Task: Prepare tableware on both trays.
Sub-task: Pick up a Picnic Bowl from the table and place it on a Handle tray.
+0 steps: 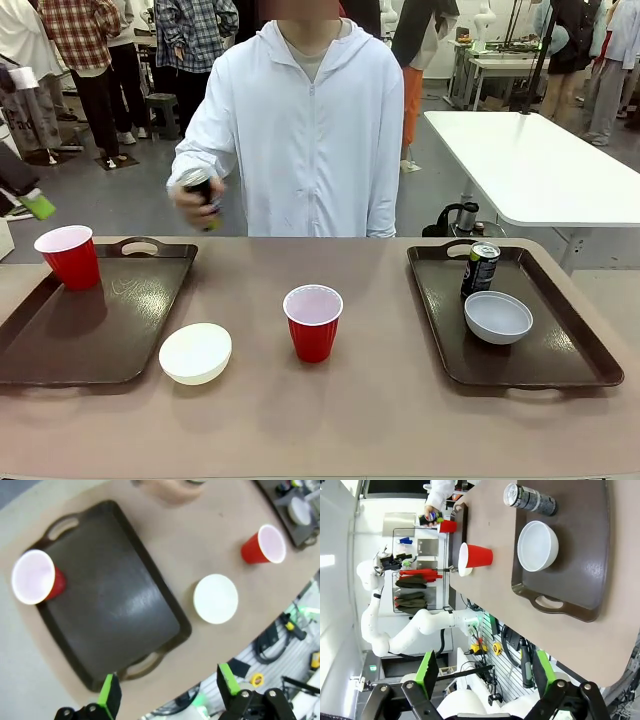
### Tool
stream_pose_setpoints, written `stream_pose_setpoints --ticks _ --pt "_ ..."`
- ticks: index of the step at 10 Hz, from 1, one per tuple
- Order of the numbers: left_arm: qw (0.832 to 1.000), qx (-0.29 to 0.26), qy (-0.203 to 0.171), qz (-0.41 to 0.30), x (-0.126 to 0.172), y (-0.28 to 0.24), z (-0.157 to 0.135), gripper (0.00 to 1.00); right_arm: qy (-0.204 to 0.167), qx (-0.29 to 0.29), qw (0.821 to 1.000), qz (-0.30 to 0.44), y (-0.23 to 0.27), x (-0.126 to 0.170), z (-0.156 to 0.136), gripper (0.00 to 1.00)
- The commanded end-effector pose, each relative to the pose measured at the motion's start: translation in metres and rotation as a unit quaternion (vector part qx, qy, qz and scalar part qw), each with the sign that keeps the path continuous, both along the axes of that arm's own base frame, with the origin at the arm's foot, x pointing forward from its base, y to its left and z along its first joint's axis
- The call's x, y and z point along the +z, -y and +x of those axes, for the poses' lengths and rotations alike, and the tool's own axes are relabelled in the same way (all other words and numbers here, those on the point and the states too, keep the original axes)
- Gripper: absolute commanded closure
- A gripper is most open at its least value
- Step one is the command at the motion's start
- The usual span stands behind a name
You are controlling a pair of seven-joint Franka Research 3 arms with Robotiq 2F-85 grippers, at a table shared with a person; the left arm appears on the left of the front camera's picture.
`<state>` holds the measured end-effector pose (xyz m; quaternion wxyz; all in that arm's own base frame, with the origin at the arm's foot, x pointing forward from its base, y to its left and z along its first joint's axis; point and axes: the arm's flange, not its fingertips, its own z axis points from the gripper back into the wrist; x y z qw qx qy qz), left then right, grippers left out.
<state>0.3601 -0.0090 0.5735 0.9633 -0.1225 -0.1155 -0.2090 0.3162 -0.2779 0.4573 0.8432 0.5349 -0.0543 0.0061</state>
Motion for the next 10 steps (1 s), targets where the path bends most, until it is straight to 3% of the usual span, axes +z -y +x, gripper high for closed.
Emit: stream_pose_setpoints --ticks 1,2,4,5,6,10 --pt "0.998 0.059 -0.006 0.027 0.003 0.023 0.012 0.0 0.002 -0.004 1.0 0.003 0.006 -0.007 0.01 0.01" --pt "0.997 0.064 -0.007 0.036 0.0 0.032 0.012 0.0 0.0 0.0 1.0 0.0 0.0 0.0 0.0 0.01" --pt "0.996 0.024 0.01 0.087 -0.013 0.008 -0.015 0.0 0.0 0.0 1.0 0.0 0.0 0.0 0.0 0.01" --pt "0.994 -0.015 0.017 0.109 -0.023 -0.02 -0.065 0.0 0.0 0.0 1.0 0.0 0.0 0.0 0.0 0.01" --pt "0.994 -0.018 0.022 0.11 -0.03 -0.028 -0.081 0.0 0.0 0.0 1.0 0.0 0.0 0.0 0.0 0.01" --pt "0.995 -0.009 0.018 0.103 -0.04 -0.026 -0.076 0.0 0.0 0.0 1.0 0.0 0.0 0.0 0.0 0.01"
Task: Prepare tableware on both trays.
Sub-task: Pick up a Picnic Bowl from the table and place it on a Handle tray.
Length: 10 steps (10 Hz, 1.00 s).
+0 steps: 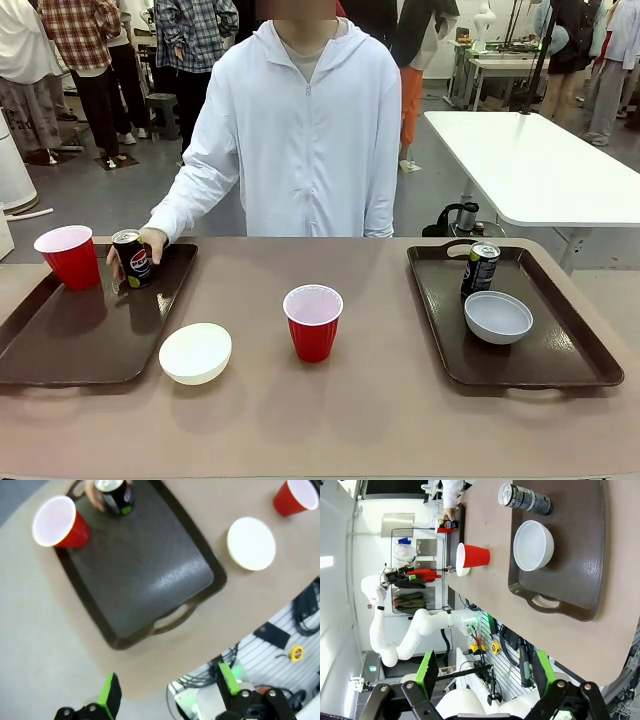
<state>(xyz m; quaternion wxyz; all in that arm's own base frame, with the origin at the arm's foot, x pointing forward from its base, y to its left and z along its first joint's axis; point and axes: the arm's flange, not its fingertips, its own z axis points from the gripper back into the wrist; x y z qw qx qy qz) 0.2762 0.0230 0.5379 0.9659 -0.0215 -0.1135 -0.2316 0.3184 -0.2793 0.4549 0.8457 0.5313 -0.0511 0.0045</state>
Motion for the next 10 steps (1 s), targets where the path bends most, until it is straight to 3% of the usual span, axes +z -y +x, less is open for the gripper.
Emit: stream_pose_setpoints --ticks 1,4,8,10 --pt "1.0 0.003 -0.005 0.003 -0.004 0.005 0.008 0.0 0.004 0.0 1.0 0.004 -0.001 0.002 -0.002 0.01" --pt "1.0 0.011 -0.005 -0.007 -0.004 0.011 0.018 0.0 0.004 0.0 1.0 0.004 -0.001 0.002 -0.002 0.01" --pt "0.998 -0.034 -0.01 -0.047 0.007 0.085 0.062 0.0 0.004 0.0 1.0 0.004 -0.001 0.002 -0.002 0.01" --pt "0.998 -0.015 -0.012 -0.064 -0.002 0.125 0.082 0.0 0.004 0.0 1.0 0.004 -0.001 0.002 -0.002 0.01"
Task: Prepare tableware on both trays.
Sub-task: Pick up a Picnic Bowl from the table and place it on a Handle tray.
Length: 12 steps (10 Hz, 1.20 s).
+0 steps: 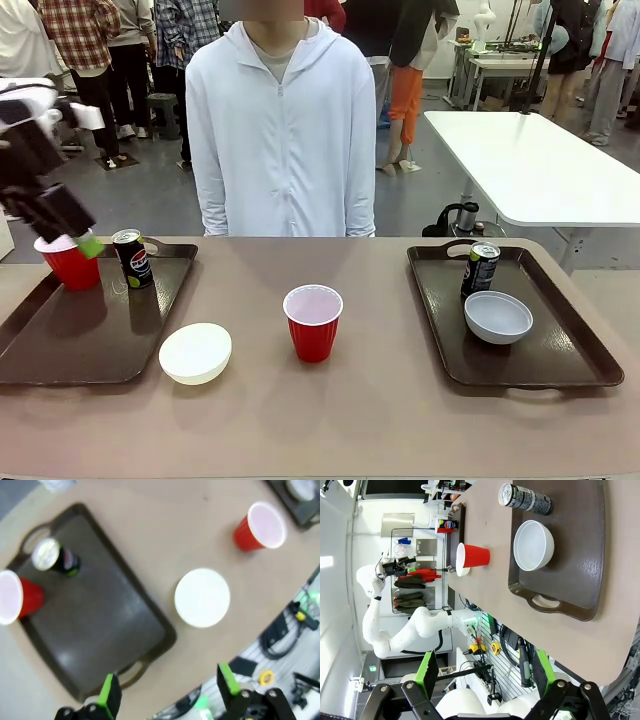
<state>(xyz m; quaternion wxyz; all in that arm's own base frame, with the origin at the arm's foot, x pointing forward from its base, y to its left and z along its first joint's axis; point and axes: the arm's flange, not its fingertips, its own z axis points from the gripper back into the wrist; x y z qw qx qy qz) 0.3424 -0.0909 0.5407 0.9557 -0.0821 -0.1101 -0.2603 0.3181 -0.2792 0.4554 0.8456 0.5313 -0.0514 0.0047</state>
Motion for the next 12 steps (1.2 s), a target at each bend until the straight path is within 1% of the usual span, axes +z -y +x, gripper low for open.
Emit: stream_pose_setpoints --ticks 1,2,4,5,6,7,11,12 --pt "0.998 0.056 0.008 -0.003 -0.017 0.035 0.028 0.0 0.003 0.0 1.0 0.004 -0.001 0.002 -0.002 0.01" --pt "0.996 0.084 0.009 0.014 -0.03 0.052 0.034 0.0 0.003 0.0 1.0 0.004 -0.001 0.002 -0.002 0.01" --pt "0.993 0.095 0.022 0.061 -0.055 0.081 0.032 0.0 0.003 0.0 1.0 0.004 -0.001 0.002 -0.002 0.01" --pt "0.992 0.095 0.036 0.071 -0.065 0.088 0.029 0.0 0.003 0.0 1.0 0.004 -0.001 0.002 -0.002 0.01" --pt "0.996 0.081 0.021 0.036 -0.058 0.079 0.022 0.0 0.003 0.0 1.0 0.004 -0.001 0.002 -0.002 0.01" --pt "0.996 0.076 0.019 0.042 -0.059 0.086 0.031 0.0 0.003 0.0 1.0 0.004 -0.001 0.002 -0.002 0.01" --pt "0.996 0.077 0.019 0.044 -0.061 0.086 0.03 0.0 0.003 0.0 1.0 0.004 -0.001 0.002 -0.002 0.01" --pt "0.995 0.081 0.026 0.056 -0.082 0.096 0.034 0.0 0.003 0.0 1.0 0.004 -0.001 0.002 -0.002 0.01"
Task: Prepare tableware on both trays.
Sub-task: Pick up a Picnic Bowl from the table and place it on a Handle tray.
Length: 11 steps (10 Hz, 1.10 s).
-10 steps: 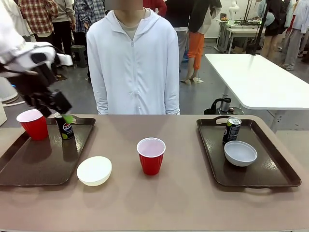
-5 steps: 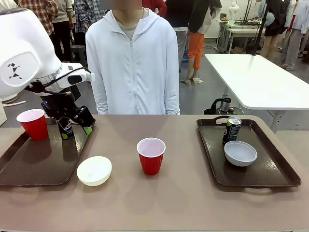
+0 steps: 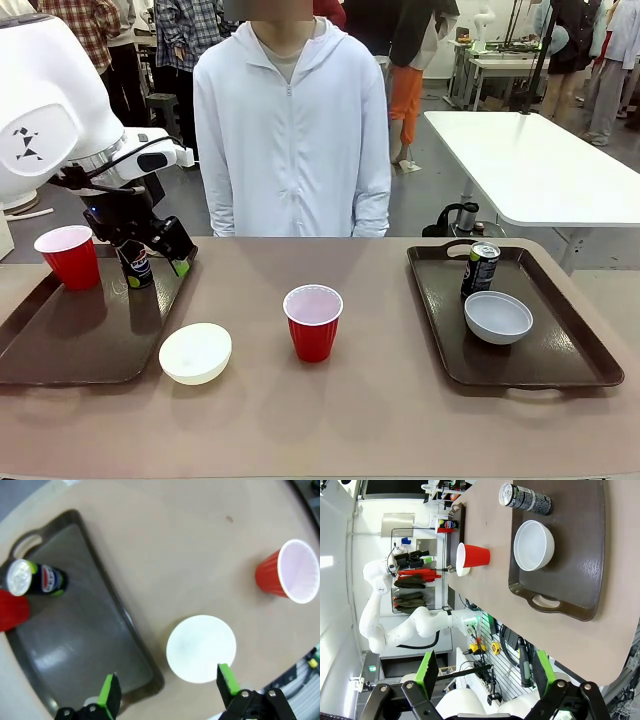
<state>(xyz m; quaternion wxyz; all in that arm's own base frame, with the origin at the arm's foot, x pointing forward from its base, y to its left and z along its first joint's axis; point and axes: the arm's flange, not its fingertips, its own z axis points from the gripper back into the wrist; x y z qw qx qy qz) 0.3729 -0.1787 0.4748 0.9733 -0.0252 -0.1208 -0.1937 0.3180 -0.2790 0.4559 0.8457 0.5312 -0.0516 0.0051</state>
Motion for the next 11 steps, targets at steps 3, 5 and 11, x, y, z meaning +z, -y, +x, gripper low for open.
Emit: stream_pose_setpoints --ticks 3,5,11 --pt "0.999 -0.007 -0.017 0.031 -0.062 0.025 0.015 0.0 0.003 0.0 1.0 0.004 -0.001 0.001 -0.002 0.01" --pt "0.999 -0.019 -0.014 0.036 -0.081 0.032 0.017 0.0 0.003 0.0 1.0 0.004 -0.001 0.001 -0.002 0.01" --pt "0.995 -0.07 -0.05 0.05 -0.122 0.039 0.02 0.49 0.003 0.0 1.0 0.004 -0.001 0.001 -0.002 0.01"
